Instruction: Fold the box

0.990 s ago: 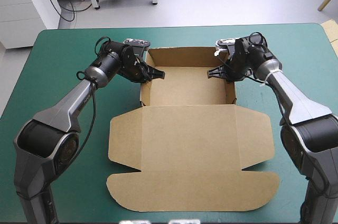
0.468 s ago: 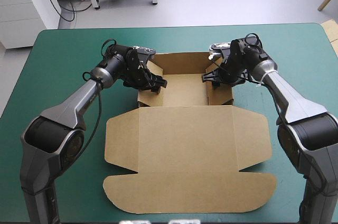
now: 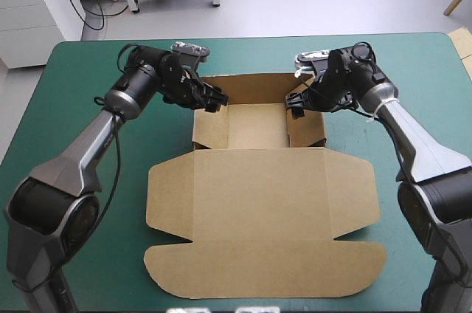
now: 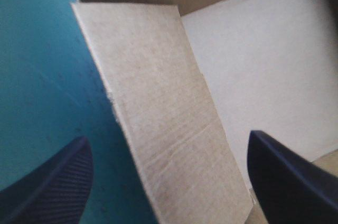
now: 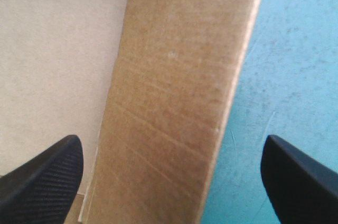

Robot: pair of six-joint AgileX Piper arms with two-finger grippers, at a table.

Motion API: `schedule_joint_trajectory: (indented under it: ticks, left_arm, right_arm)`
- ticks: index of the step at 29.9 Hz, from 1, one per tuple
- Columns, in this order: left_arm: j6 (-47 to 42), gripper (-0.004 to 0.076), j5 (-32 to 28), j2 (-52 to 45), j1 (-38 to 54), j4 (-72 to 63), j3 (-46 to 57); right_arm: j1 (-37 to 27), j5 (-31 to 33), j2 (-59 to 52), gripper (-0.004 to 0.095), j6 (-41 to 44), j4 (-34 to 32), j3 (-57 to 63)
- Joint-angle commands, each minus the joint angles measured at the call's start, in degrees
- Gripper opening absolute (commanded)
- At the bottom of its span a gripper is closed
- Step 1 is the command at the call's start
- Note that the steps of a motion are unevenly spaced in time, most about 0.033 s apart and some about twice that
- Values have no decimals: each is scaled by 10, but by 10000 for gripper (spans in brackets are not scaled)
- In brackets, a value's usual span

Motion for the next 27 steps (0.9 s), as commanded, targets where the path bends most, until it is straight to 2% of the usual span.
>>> schedule_joint_trajectory:
  ticks: [1, 7, 10, 13, 14, 19, 27]
  left_arm:
    - [17, 568, -7, -76, -3, 3, -37]
    - [40, 564, 22, -156, -3, 37, -52]
    - [41, 513, 50, -193, -3, 68, -52]
    - [41, 373, 87, -224, -3, 97, -52]
    - [41, 295, 108, -233, -3, 106, -52]
    - [53, -4, 113, -280, -3, 105, -14]
    - [69, -8, 113, -346, -3, 105, 140]
  right_arm:
    - [-6, -12, -71, 840, -13, -1, -20]
    - [-15, -12, -131, 840, -30, -3, -20]
    - [-17, -12, -156, 840, -34, 0, -20]
    - [-17, -12, -172, 840, -34, 0, -20]
    - [-17, -12, -174, 840, -34, 0, -20]
    - [-17, -10, -177, 840, -31, 0, -20]
    - [-17, -13, -177, 840, -26, 0, -19]
